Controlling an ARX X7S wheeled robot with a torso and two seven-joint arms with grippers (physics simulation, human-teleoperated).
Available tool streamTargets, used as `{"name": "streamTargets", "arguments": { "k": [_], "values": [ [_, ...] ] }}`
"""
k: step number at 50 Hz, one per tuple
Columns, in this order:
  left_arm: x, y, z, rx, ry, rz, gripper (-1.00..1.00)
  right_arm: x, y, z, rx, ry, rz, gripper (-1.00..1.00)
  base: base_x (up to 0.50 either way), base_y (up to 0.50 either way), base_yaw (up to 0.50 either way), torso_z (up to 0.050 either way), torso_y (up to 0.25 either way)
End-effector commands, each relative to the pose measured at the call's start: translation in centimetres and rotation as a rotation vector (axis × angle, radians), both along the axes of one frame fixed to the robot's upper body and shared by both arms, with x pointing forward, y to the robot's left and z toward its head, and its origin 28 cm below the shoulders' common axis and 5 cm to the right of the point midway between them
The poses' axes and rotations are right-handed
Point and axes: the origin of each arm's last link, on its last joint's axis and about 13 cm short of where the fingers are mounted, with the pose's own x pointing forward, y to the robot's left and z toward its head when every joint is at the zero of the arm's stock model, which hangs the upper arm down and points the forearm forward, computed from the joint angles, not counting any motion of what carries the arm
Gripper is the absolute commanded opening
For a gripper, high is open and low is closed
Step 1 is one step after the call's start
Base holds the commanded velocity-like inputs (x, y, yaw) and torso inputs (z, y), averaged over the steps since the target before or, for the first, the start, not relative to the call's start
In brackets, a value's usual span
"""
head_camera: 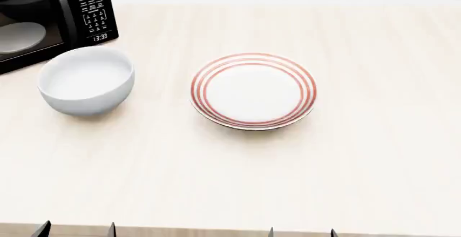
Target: Put the white bowl to the right of the plate.
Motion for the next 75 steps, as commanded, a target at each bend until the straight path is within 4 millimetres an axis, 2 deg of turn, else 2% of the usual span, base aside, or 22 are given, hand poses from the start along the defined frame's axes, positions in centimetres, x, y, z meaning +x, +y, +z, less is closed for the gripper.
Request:
{"name": "streamTargets", "arguments": {
  "k": [1,3,4,7,11,16,18,24,30,42,58,75],
  "values": [
    [0.1,0.0,0.0,0.000,0.000,0.000,1.00,0.1,0.0,-0.1,0.000,0.000,0.000,1.00,0.00,0.00,0.00,0.000,0.000],
    [-0.2,0.0,0.3,-0.003,0.003,-0.003,1.00,0.2,-0.1,0.3,0.032,0.037,-0.002,1.00,0.00,0.00,0.00,0.000,0.000],
    [-0.3,0.2,0.7,-0.004,0.005,0.003,1.00,0.5,-0.2,0.6,-0.032,0.001,-0.068,1.00,0.00,0.00,0.00,0.000,0.000],
    [-0.6,0.5,1.4,0.011,-0.002,0.024,1.00,0.6,-0.3,1.7,-0.040,0.027,-0.064,1.00,0.00,0.00,0.00,0.000,0.000],
    [-0.3,0.5,4.1,-0.007,-0.010,0.019,1.00,1.0,-0.9,4.6,-0.001,0.033,-0.064,1.00,0.00,0.00,0.00,0.000,0.000],
    [0.5,0.6,7.7,-0.017,-0.040,0.019,1.00,1.1,-1.1,8.4,-0.049,-0.041,-0.063,1.00,0.00,0.00,0.00,0.000,0.000],
    [0.7,0.7,8.5,-0.005,-0.052,0.026,1.00,1.1,-1.0,9.4,-0.063,-0.071,-0.035,1.00,0.00,0.00,0.00,0.000,0.000],
    [0.2,0.7,10.6,-0.024,-0.089,0.026,1.00,1.0,-0.9,11.4,-0.054,-0.092,-0.001,1.00,0.00,0.00,0.00,0.000,0.000],
    [0.2,0.6,11.2,-0.035,-0.105,0.018,1.00,1.1,-1.4,13.0,-0.037,-0.152,0.013,1.00,0.24,0.10,0.00,0.000,0.000],
    [0.1,0.5,11.2,-0.028,-0.105,0.011,1.00,1.3,-1.7,13.6,-0.018,-0.155,-0.005,1.00,0.50,0.25,0.00,0.000,0.000],
    [-0.3,0.4,12.2,-0.006,-0.137,0.014,1.00,1.0,-1.7,14.5,0.012,-0.179,-0.001,1.00,0.50,0.23,0.00,0.000,0.000],
    [-0.3,0.4,12.1,-0.008,-0.137,0.013,1.00,1.1,-1.6,14.4,0.001,-0.173,0.006,1.00,0.50,-0.10,0.00,0.000,0.001]
  ]
}}
